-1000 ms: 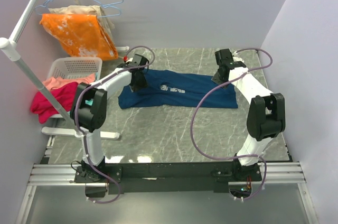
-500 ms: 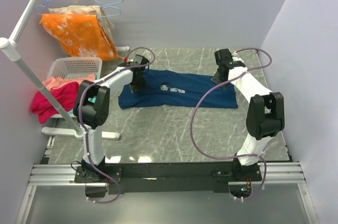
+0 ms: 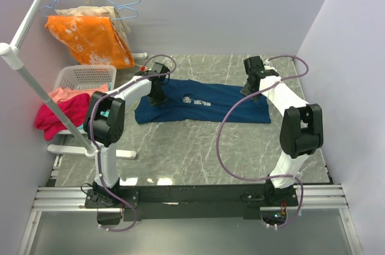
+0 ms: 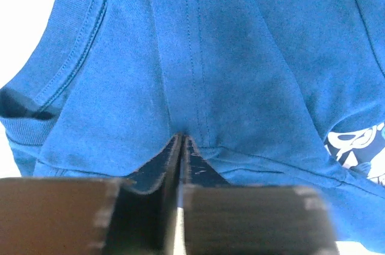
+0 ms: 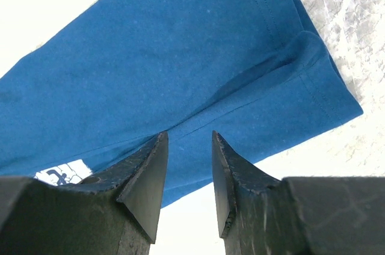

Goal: Fold and stack the t-shirts
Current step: Fold the tshirt

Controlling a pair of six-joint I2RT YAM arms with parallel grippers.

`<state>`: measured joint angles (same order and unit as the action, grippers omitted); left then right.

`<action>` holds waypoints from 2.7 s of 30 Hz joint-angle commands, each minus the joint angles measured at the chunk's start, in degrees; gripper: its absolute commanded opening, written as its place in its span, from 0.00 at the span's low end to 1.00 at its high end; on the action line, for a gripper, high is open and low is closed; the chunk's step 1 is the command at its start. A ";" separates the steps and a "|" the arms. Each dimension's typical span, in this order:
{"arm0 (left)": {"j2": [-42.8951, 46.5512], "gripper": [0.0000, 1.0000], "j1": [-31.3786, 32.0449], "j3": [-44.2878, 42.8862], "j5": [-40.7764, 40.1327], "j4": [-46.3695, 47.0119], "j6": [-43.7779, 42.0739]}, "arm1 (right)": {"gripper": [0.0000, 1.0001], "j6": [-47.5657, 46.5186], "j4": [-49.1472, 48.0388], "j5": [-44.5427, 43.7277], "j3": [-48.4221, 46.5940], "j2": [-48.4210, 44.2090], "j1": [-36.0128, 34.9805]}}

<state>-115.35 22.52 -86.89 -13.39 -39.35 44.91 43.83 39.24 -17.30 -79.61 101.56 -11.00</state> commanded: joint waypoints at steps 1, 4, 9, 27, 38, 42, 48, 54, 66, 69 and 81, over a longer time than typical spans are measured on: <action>0.04 0.01 -0.11 -4.33 -0.59 -1.16 0.27 | 0.42 0.11 0.75 -1.42 -1.95 -0.22 0.28; -0.14 0.01 -0.02 -6.52 -1.73 -2.04 0.18 | 0.42 0.02 0.92 -1.51 -1.95 -0.22 0.28; 1.09 0.01 -0.11 -10.13 -3.40 -2.83 -0.43 | 0.42 0.29 0.66 -1.42 -1.60 -0.40 0.28; 2.32 0.49 0.24 -5.75 -5.07 -5.82 2.81 | 0.41 0.11 0.22 -0.19 -1.69 0.92 0.28; 0.92 0.43 0.24 -3.29 -0.95 -3.19 3.08 | 0.41 -0.42 0.66 -0.98 -1.24 0.57 0.28; 0.30 0.40 0.24 -3.19 1.34 -2.83 3.08 | 0.41 -0.42 0.92 -1.33 -1.25 0.31 0.28; -0.84 0.36 0.24 -3.72 0.82 -4.24 3.35 | 0.41 -0.33 0.92 -1.86 -0.72 -0.13 0.28; -2.24 0.36 0.24 -3.72 1.52 -3.71 3.26 | 0.41 -0.15 0.75 -1.77 -0.37 -0.48 0.55; -5.41 0.07 0.24 -7.14 0.91 -4.24 2.12 | 0.41 -0.24 0.40 -1.42 -0.10 -0.92 0.63; -4.45 0.01 0.24 -8.38 -0.32 -5.12 2.20 | 0.41 -0.15 0.48 -1.51 -0.10 -1.01 0.63; -1.45 0.01 0.50 -15.84 -3.14 -7.05 1.68 | 0.41 -0.06 0.22 -1.25 -0.10 -1.01 0.72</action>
<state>-119.74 22.81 -97.56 -14.96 -46.13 47.44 43.81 39.72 -17.52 -79.48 101.82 -10.70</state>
